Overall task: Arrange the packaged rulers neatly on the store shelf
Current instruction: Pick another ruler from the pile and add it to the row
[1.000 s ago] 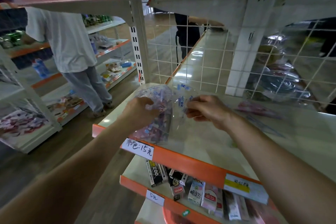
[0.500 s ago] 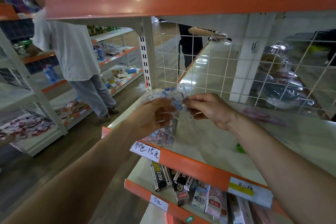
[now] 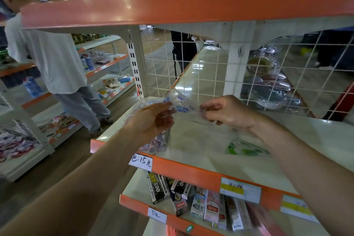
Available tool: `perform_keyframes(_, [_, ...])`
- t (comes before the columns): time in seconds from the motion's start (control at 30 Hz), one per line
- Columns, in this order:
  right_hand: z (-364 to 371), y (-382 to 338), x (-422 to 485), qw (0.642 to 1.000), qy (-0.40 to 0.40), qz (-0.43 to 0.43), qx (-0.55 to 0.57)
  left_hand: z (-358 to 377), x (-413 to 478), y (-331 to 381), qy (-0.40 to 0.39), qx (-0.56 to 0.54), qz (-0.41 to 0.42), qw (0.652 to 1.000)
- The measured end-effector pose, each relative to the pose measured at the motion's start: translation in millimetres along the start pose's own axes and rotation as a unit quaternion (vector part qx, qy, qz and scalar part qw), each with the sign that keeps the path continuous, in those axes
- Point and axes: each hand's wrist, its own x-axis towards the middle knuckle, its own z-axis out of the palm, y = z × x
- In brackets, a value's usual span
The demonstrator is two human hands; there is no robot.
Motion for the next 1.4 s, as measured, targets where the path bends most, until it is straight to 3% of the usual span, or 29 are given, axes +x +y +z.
perform_keyframes(0.3, [-57,26,-27,0.990,0.138,0.037,0.019,66,12,-9,-0.060,0.036,-0.003,0.998])
perform_keyframes(0.5, [-76,42,-48,0.979,0.164,0.001,-0.118,103,18,-21,-0.047,0.058,-0.012,0.997])
perform_keyframes(0.73, [-82,55,-70,0.941,0.187,-0.020,-0.283,122,20,-35,-0.067,0.087,-0.029,0.994])
perform_keyframes(0.93, [-93,65,-73,0.925,0.214,-0.006,-0.314,113,26,-42,-0.035,0.145,-0.026,0.989])
perform_keyframes(1.4, [-91,93,-62,0.925,0.213,0.052,-0.311,61,39,-38,0.089,0.073,-0.041,0.993])
